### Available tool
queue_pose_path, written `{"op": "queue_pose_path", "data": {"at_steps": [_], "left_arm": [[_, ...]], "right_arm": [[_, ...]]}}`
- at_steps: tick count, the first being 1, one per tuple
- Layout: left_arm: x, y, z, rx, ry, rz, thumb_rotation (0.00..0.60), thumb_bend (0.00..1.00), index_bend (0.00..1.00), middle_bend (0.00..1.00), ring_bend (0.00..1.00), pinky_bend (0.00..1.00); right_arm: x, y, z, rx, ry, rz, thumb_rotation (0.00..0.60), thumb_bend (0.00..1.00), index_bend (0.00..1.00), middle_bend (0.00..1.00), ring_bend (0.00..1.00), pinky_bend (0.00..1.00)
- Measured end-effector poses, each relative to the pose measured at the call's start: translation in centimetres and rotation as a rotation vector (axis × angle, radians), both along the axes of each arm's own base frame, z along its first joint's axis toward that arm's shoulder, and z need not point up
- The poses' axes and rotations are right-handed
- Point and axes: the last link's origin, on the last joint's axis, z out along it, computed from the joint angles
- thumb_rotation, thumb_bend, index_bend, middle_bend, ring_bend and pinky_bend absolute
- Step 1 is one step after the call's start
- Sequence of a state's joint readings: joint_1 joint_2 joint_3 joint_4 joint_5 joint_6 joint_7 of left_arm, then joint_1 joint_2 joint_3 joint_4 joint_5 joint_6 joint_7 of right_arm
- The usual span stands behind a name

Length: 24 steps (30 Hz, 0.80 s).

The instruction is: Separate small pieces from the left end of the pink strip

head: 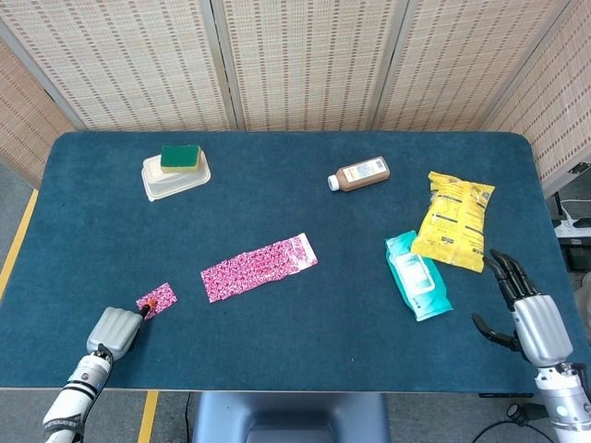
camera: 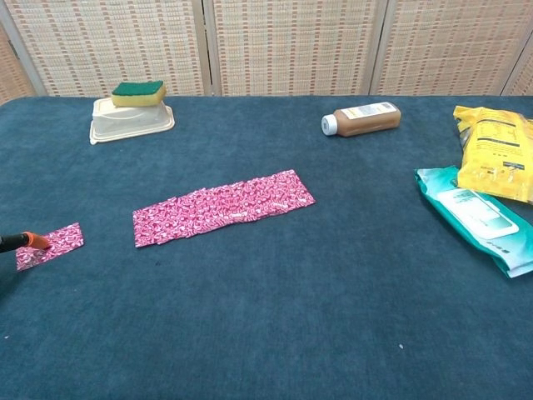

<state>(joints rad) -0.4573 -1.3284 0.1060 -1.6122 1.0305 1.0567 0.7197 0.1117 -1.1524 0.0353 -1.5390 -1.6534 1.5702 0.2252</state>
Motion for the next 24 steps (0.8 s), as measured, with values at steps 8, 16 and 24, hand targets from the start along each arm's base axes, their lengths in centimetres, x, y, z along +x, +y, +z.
{"op": "queue_pose_path", "data": {"at_steps": [8,16,24], "left_arm": [[-0.3,-1.0,1.0,0.033,0.054,0.057,0.600,0.74,0.38,0.72,0.73,0.64],[1.8,-0.4,1.0,0.071,-0.022,-0.023,0.600,0.73,0.00,0.72,0.74,0.65],[6.2,1.5,-1.6,0.064,-0.167,-0.185,0.600,0.73,0.00,0.72,0.74,0.65]], "right_arm": [[0.0,0.0,0.0,0.000,0.001,0.001,0.600,0.22,0.00,0.00,0.00,0.27],[0.0,0.0,-0.2,0.004,0.008,-0.003,0.600,0.22,0.00,0.00,0.00,0.27],[0.0,0.0,0.0,0.005,0.000,0.000,0.600,0.22,0.00,0.00,0.00,0.27]]}}
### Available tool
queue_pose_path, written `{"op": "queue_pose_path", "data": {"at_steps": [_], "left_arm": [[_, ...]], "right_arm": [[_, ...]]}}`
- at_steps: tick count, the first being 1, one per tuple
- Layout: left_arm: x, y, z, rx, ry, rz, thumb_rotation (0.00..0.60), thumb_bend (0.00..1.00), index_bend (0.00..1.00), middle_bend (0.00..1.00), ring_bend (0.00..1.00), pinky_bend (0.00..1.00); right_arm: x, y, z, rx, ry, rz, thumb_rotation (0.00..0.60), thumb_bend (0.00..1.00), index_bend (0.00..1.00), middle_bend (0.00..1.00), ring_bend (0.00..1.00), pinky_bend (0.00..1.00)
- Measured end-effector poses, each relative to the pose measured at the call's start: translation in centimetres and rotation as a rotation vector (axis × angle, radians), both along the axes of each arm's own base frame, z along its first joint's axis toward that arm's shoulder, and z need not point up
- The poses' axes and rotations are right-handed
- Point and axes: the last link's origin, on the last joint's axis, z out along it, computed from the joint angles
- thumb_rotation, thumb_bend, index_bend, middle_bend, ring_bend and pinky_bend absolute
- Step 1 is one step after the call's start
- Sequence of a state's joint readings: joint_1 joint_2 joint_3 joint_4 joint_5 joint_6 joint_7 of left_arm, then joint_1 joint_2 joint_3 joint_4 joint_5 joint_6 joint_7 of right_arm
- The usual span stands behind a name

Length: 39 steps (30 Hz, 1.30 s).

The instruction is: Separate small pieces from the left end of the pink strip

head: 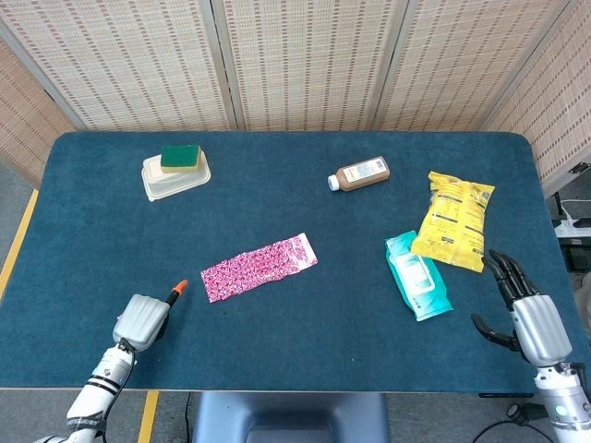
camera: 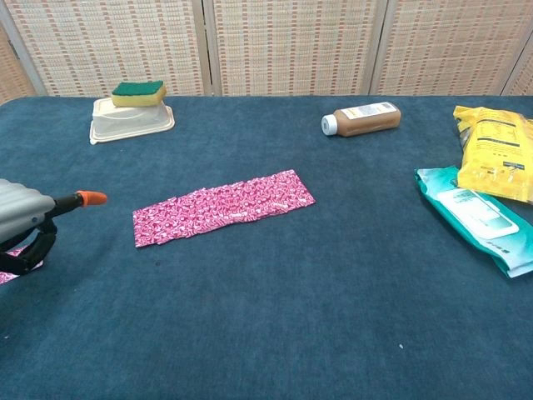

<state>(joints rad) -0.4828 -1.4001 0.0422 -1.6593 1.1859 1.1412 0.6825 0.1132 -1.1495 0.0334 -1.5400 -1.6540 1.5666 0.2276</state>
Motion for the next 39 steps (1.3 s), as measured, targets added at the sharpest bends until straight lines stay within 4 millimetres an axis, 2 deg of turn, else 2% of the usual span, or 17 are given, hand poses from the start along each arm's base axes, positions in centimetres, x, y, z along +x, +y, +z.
{"op": "queue_pose_path", "data": {"at_steps": [9,17,30,39], "left_arm": [[2.2,2.3,-3.6,-0.091,-0.025,-0.009,0.600,0.73,0.00,0.72,0.74,0.66],[2.4,3.3,-4.8,-0.115,0.015,0.013,0.600,0.73,0.00,0.72,0.74,0.66],[1.1,3.5,-4.7,-0.132,0.070,0.071,0.600,0.73,0.06,0.72,0.74,0.66],[-1.1,4.4,-3.1,-0.063,0.163,0.148,0.600,0.73,0.08,0.72,0.74,0.66]], "right_arm": [[-0.1,-0.1,-0.1,0.007,0.007,-0.003,0.600,0.22,0.00,0.00,0.00,0.27],[0.0,0.0,0.0,0.006,0.002,0.001,0.600,0.21,0.00,0.00,0.00,0.27],[-0.1,-0.1,-0.1,0.013,0.008,-0.005,0.600,0.22,0.00,0.00,0.00,0.27],[-0.1,0.0,-0.1,0.011,0.006,-0.003,0.600,0.22,0.00,0.00,0.00,0.27]]}}
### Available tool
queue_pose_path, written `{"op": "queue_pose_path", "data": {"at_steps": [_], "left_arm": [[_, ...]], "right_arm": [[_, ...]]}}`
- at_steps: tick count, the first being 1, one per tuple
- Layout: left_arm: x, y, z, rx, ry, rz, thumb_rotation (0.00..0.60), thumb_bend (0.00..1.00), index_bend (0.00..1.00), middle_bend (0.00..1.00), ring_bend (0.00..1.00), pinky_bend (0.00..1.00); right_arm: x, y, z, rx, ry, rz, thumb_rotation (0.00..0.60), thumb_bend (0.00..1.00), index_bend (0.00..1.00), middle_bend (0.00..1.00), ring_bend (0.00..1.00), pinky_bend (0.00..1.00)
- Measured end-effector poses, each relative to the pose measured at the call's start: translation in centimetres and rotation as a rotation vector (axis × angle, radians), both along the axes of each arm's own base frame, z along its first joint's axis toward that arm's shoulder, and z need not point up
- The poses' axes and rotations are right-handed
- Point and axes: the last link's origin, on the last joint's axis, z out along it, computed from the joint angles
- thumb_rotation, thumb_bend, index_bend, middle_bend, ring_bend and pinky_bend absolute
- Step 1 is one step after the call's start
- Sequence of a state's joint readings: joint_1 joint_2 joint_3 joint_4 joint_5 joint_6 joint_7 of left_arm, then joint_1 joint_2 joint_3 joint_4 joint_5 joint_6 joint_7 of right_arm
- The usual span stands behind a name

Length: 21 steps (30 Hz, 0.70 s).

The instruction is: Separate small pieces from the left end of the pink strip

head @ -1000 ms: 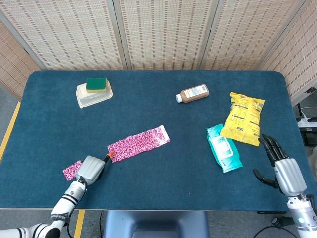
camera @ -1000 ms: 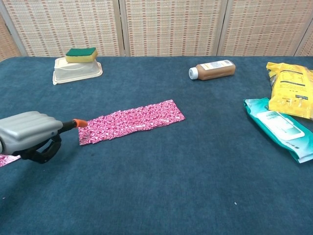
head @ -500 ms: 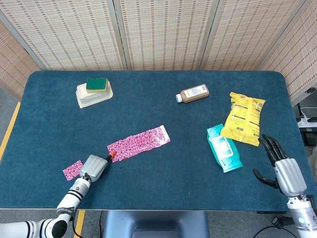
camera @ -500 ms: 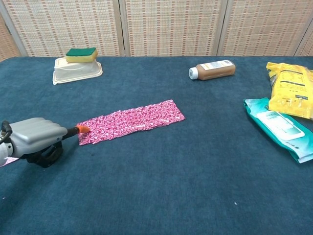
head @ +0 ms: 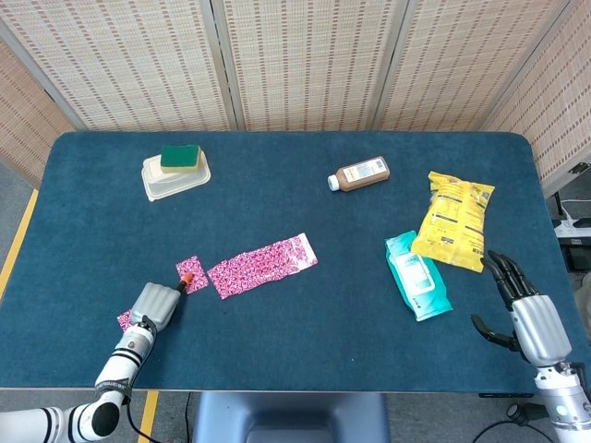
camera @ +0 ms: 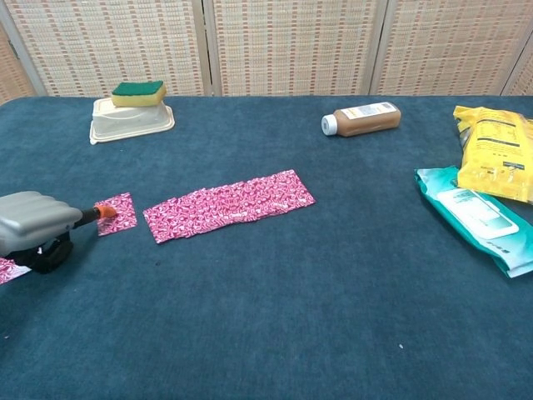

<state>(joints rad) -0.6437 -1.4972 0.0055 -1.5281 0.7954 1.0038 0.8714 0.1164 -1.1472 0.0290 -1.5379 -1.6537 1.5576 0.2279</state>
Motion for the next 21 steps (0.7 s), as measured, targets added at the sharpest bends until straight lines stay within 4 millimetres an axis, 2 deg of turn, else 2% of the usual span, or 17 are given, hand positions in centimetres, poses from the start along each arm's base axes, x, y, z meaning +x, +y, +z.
{"op": "queue_pose_path", "data": {"at_steps": [14,21], "left_arm": [[-4.4,1.3,3.5,0.091,0.103,0.129,0.600,0.73,0.09,0.72,0.75,0.67],[-3.9,1.4,4.3,0.138,0.061,0.108,0.600,0.73,0.05,0.72,0.75,0.67]], "right_arm": [[0.0,0.1,0.0,0.002,-0.003,0.001,0.600,0.22,0.00,0.00,0.00,0.27],[0.0,0.1,0.0,0.004,-0.002,-0.002,0.600,0.22,0.00,0.00,0.00,0.27]]}}
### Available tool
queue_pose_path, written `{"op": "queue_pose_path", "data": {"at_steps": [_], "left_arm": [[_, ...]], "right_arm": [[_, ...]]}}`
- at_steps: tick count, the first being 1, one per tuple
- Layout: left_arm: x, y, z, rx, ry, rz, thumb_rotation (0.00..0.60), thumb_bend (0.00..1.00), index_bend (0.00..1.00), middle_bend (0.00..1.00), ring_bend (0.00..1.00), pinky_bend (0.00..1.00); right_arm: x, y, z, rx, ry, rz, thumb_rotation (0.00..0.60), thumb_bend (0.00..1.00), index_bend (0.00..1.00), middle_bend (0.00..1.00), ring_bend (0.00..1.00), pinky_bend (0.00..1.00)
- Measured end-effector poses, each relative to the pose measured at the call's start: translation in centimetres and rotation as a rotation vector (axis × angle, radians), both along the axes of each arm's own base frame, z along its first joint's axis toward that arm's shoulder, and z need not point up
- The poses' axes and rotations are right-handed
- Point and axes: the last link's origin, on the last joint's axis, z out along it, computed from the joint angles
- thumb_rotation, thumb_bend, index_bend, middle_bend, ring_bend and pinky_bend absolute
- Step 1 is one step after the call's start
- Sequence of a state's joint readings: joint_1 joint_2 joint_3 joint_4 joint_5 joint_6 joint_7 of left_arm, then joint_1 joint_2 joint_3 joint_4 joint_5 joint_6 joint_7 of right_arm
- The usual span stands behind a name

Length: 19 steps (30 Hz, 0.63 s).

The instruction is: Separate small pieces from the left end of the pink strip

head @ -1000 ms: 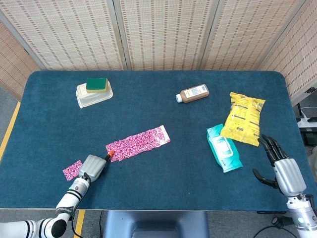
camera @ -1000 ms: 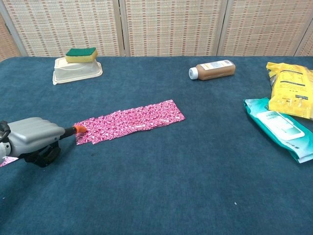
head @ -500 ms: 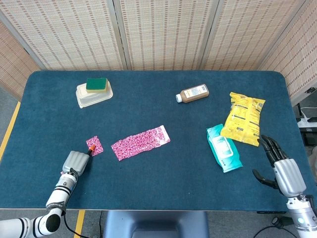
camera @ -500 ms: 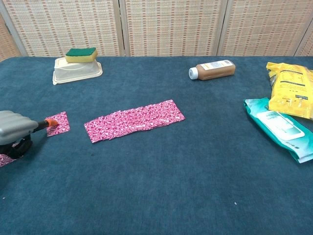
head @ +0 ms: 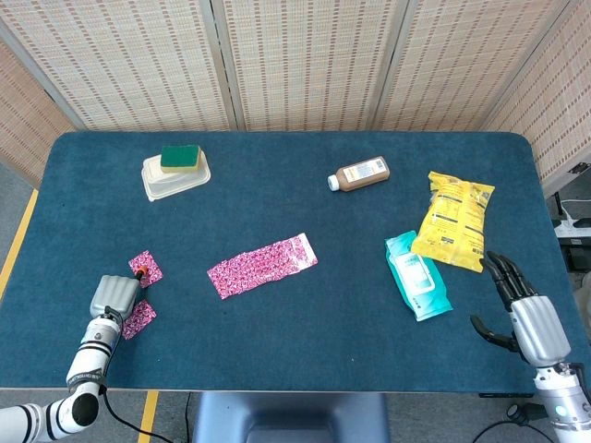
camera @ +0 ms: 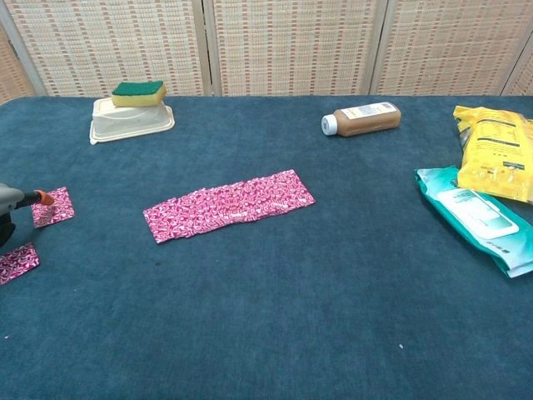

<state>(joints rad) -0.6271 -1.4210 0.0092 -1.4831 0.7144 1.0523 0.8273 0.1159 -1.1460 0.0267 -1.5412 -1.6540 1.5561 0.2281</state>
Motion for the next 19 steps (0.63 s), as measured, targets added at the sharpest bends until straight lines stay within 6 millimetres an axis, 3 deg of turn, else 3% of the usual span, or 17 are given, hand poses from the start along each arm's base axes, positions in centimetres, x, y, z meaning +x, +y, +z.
{"op": "queue_pose_path", "data": {"at_steps": [5,8,15,19], "left_arm": [[1.2,-0.7,1.0,0.049,-0.066,-0.071,0.600,0.71,0.03,0.70,0.75,0.67],[1.9,-1.5,2.0,0.093,-0.119,-0.142,0.600,0.69,0.03,0.62,0.70,0.67],[2.7,-5.5,4.9,0.223,-0.353,-0.343,0.600,0.58,0.03,0.35,0.46,0.61],[1.6,-8.8,6.6,0.267,-0.459,-0.418,0.600,0.54,0.00,0.23,0.34,0.55]], "right_arm": [[-0.1,-0.1,0.0,0.003,0.001,-0.005,0.600,0.22,0.00,0.00,0.00,0.27],[-0.2,-0.2,0.0,0.012,0.003,-0.013,0.600,0.22,0.00,0.00,0.00,0.27],[-0.3,-0.4,-0.4,0.025,0.018,-0.025,0.600,0.22,0.00,0.00,0.00,0.27],[-0.4,-0.6,-0.8,0.041,0.035,-0.040,0.600,0.22,0.00,0.00,0.00,0.27]]}}
